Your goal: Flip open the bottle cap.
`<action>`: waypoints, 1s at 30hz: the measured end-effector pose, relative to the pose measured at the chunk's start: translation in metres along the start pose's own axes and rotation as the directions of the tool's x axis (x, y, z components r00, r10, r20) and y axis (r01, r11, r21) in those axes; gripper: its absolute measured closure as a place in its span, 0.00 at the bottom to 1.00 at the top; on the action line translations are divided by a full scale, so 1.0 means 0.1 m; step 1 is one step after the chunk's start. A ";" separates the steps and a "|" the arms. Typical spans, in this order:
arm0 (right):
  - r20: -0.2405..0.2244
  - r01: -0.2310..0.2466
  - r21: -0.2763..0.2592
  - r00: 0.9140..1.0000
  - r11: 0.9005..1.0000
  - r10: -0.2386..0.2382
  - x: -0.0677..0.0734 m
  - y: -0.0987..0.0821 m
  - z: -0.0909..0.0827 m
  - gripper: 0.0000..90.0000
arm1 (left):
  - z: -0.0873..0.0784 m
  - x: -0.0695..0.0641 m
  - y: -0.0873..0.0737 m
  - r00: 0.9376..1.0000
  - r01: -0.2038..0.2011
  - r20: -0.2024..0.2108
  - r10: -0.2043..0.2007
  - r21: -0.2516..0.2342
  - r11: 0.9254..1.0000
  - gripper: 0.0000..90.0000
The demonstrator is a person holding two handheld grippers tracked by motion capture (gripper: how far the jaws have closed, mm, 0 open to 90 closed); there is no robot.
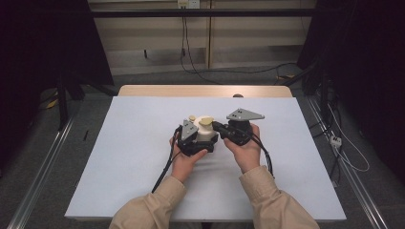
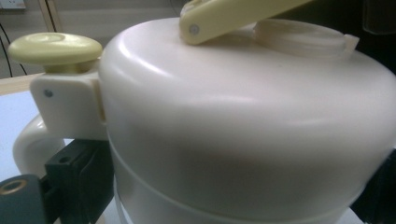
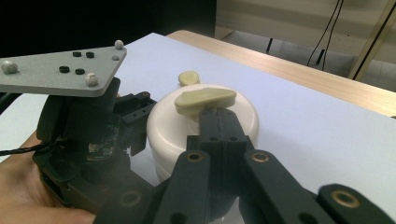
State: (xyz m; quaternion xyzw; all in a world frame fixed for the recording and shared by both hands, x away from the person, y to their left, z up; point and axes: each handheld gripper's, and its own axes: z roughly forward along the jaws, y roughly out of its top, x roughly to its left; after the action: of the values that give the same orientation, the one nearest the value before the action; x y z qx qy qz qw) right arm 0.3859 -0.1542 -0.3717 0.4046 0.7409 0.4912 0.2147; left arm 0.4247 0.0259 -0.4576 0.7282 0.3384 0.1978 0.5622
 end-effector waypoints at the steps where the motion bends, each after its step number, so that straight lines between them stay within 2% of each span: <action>1: 0.000 -0.001 0.000 1.000 1.000 0.001 0.00 0.00 0.00 1.00 | 0.00 0.00 0.00 1.000 -0.002 0.000 0.002 0.001 1.000 0.06; 19: -0.006 0.017 0.003 1.000 1.000 -0.016 0.04 0.01 0.05 1.00 | 0.00 0.00 0.00 1.000 -0.004 0.000 0.004 0.003 1.000 0.06; 30: -0.001 0.008 -0.008 1.000 1.000 -0.008 0.03 0.03 0.04 1.00 | 0.00 0.00 0.00 1.000 -0.001 -0.002 0.001 -0.001 1.000 0.06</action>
State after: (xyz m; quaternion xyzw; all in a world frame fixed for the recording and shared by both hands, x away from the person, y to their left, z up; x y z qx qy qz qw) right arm 0.3884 -0.1490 -0.3705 0.4003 0.7408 0.4934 0.2179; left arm 0.4245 0.0256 -0.4576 0.7278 0.3386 0.1989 0.5622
